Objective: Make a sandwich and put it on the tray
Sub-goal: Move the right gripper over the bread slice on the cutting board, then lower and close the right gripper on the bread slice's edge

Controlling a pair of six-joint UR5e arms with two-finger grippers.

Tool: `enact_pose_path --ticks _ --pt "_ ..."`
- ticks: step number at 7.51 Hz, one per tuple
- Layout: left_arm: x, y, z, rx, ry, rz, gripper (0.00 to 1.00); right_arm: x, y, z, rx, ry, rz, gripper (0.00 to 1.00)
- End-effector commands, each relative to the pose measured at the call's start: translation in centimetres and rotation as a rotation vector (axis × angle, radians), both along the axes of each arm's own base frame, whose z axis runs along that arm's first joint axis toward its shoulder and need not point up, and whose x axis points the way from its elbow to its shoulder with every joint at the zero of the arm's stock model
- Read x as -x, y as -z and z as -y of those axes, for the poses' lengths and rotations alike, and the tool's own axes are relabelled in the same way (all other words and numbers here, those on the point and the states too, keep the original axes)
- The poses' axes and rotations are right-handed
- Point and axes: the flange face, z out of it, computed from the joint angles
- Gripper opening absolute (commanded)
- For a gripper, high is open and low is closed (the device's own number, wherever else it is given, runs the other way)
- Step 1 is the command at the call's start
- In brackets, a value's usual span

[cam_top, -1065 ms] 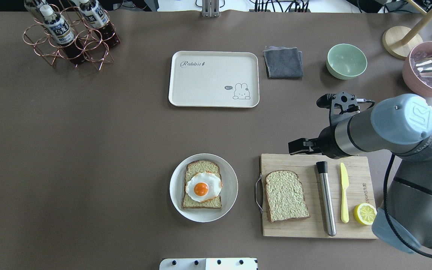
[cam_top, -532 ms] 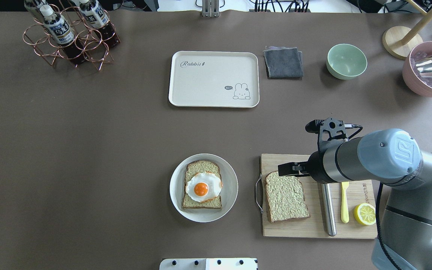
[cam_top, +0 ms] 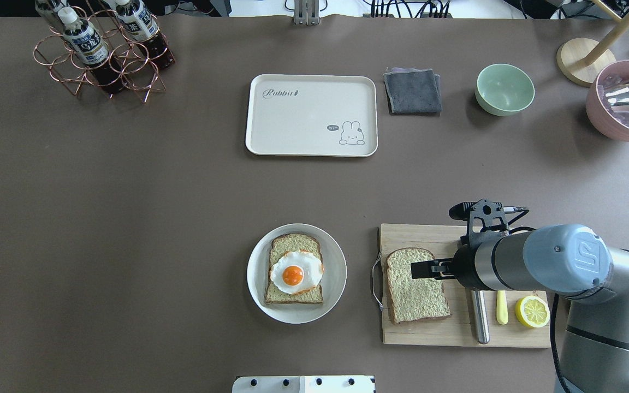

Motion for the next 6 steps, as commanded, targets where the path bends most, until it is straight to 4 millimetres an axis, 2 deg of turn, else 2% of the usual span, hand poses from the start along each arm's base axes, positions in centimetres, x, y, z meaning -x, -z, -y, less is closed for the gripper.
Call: enact_pose_path --ticks 1,2,3,6 --pt "0.0 -0.05 0.0 0.0 0.0 0.0 0.98 1.32 -1.75 -0.48 -0.004 -0.016 0.019 0.96" --pt "0.0 -0.05 0.0 0.0 0.0 0.0 0.98 1.37 -1.77 -0.53 -0.003 -0.017 0.018 0.76" --pt "0.0 -0.12 0.0 0.002 0.0 0.0 0.98 1.38 -1.7 -0.6 -0.005 -0.016 0.019 0.71" --pt "0.0 -0.27 -0.07 0.003 -0.002 0.0 0.98 1.3 -2.53 -0.92 0.0 -0.012 -0.001 0.71"
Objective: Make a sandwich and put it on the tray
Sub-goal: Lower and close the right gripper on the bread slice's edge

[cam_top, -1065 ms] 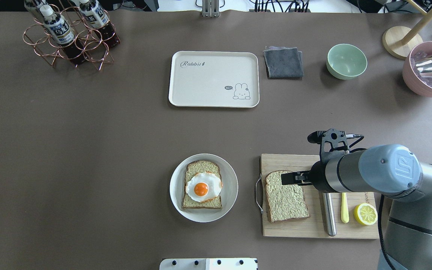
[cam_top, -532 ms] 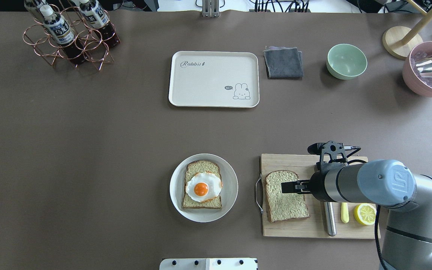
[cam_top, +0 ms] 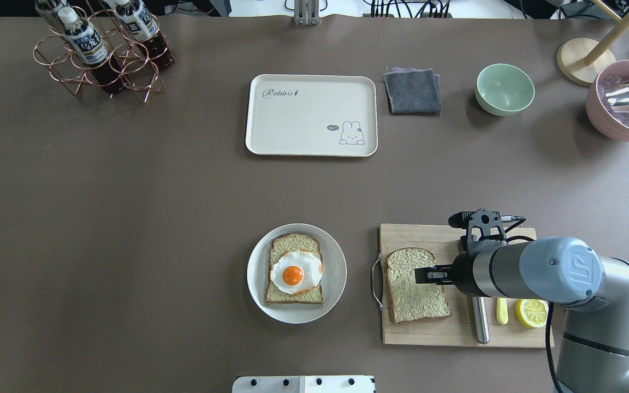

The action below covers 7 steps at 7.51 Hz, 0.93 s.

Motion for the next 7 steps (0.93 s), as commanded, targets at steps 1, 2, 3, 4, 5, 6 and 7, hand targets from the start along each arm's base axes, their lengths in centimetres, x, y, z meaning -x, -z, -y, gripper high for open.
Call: enact_pose_path --ticks 1,2,3,4,5,6,7 --pt "0.0 -0.18 -0.07 0.002 -0.001 0.001 0.98 -0.12 -0.53 -0.25 0.003 0.002 -0.013 0.7" --pt "0.06 -0.11 -0.09 0.002 0.0 -0.001 0.98 0.15 -0.51 -0.51 -0.003 0.001 -0.016 0.63" --pt "0.07 -0.1 -0.08 0.0 -0.001 0.001 0.98 0.12 -0.67 -0.56 -0.005 -0.002 -0.02 0.54" --pt "0.0 -0.03 0.0 -0.001 -0.001 0.001 0.98 0.12 -0.67 -0.56 -0.005 -0.002 -0.02 0.24" --pt "0.0 0.05 0.0 -0.002 -0.001 0.001 0.98 0.09 -0.59 -0.55 -0.006 -0.003 -0.019 0.0" --pt "0.0 0.05 0.0 -0.001 0.0 0.0 0.98 0.13 -0.67 -0.67 -0.007 -0.002 -0.021 0.0" --pt "0.0 0.19 0.08 -0.003 0.001 0.0 0.98 0.04 -0.47 -0.64 -0.012 -0.007 -0.02 0.0"
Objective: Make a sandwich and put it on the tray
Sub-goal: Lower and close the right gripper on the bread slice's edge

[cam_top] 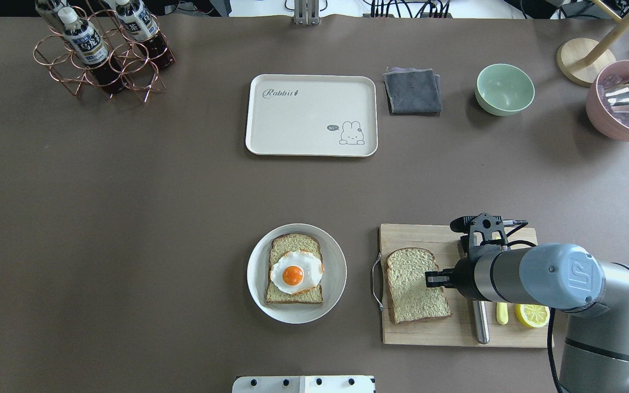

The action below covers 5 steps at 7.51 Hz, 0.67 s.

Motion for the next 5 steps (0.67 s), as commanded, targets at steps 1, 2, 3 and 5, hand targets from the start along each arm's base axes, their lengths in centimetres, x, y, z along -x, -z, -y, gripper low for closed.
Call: enact_pose_path --ticks 1,2,3,5 --pt "0.0 0.1 0.0 0.0 0.002 0.0 0.98 -0.6 1.0 -0.1 -0.009 -0.005 0.017 0.0" --pt "0.0 0.4 0.4 -0.005 0.002 0.0 0.98 -2.4 2.3 0.0 -0.006 -0.014 0.046 0.0" --pt "0.0 0.5 0.8 -0.008 0.002 0.001 0.98 -4.5 3.6 0.8 0.019 -0.007 0.084 0.0" --pt "0.0 0.8 1.2 -0.013 0.001 0.001 0.98 -7.3 4.5 2.9 0.063 0.001 0.129 0.0"
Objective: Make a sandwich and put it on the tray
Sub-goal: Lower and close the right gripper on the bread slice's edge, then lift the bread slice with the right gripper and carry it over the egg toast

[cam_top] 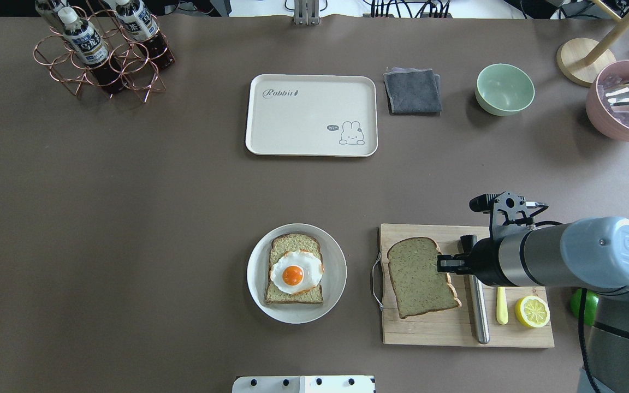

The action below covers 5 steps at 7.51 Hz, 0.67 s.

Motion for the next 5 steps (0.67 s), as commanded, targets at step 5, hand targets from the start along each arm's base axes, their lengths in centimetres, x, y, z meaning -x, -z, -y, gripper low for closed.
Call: enact_pose_path --ticks 5 --pt "-0.2 -0.2 1.3 0.003 -0.003 0.002 0.98 -2.3 1.2 2.5 -0.004 0.027 0.331 0.0"
